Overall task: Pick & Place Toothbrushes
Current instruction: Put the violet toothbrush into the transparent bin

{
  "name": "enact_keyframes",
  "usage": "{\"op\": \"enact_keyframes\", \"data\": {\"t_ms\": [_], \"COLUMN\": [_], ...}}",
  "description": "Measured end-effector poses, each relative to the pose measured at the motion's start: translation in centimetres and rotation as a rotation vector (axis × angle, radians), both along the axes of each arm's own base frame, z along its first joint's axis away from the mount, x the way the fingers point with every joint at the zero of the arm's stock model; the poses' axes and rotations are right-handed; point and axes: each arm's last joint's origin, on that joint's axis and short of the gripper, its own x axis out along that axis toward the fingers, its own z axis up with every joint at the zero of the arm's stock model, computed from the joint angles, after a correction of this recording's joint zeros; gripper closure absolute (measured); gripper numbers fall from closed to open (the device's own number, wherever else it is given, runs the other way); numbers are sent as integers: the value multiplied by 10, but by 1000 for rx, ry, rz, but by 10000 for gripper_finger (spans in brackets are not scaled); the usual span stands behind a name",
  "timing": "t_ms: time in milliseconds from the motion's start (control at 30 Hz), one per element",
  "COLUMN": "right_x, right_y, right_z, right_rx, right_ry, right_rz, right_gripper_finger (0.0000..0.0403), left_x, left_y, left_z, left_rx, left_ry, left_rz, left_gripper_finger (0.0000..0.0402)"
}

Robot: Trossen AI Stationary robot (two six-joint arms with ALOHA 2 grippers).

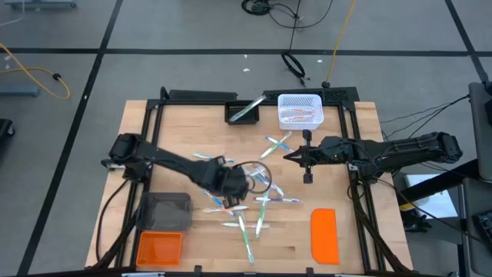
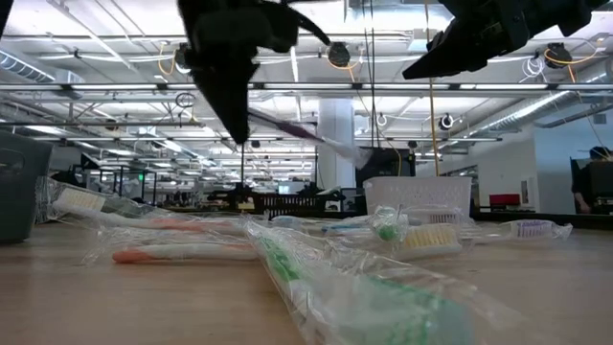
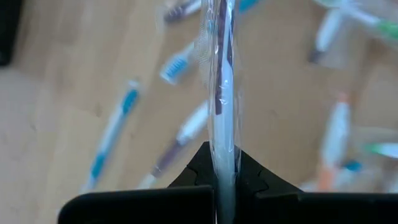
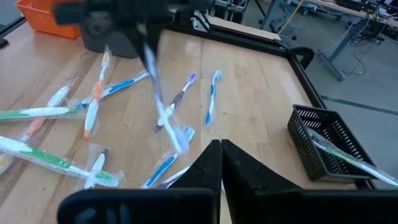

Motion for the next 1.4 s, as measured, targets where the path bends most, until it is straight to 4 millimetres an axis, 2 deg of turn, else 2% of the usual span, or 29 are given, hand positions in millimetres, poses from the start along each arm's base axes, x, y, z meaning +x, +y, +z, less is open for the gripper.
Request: {"op": "enact_keyframes", "data": {"t_ms": [167, 267, 467, 600, 767, 933, 1033, 1400], "right_x": [0, 0, 0, 0, 0, 0, 0, 0], "right_y": [0, 0, 0, 0, 0, 0, 0, 0], "right_z": [0, 0, 0, 0, 0, 0, 0, 0], "right_rx": [-18, -23, -23, -43, -47, -47, -47, -47], "right_ry": [1, 0, 5, 3, 3, 2, 3, 3], "right_rz": [6, 8, 8, 17, 18, 18, 18, 18], "right_gripper_finger": [403, 403, 403, 403, 403, 403, 403, 403], "left_x": [-26, -46, -93, -117, -144, -173, -192, -238], "left_y": [-41, -62, -95, -115, -132, -147, -151, -162], "left_z": [22, 30, 35, 35, 35, 29, 24, -3], "left_rx": [-67, -53, -15, -11, -8, -3, 22, 92], "left_ry": [-86, -133, -128, -110, -103, 5, 71, 86], "left_rz": [68, 166, 377, 410, 480, 496, 555, 569], "left_gripper_finger": [397, 397, 397, 397, 397, 397, 397, 397]}}
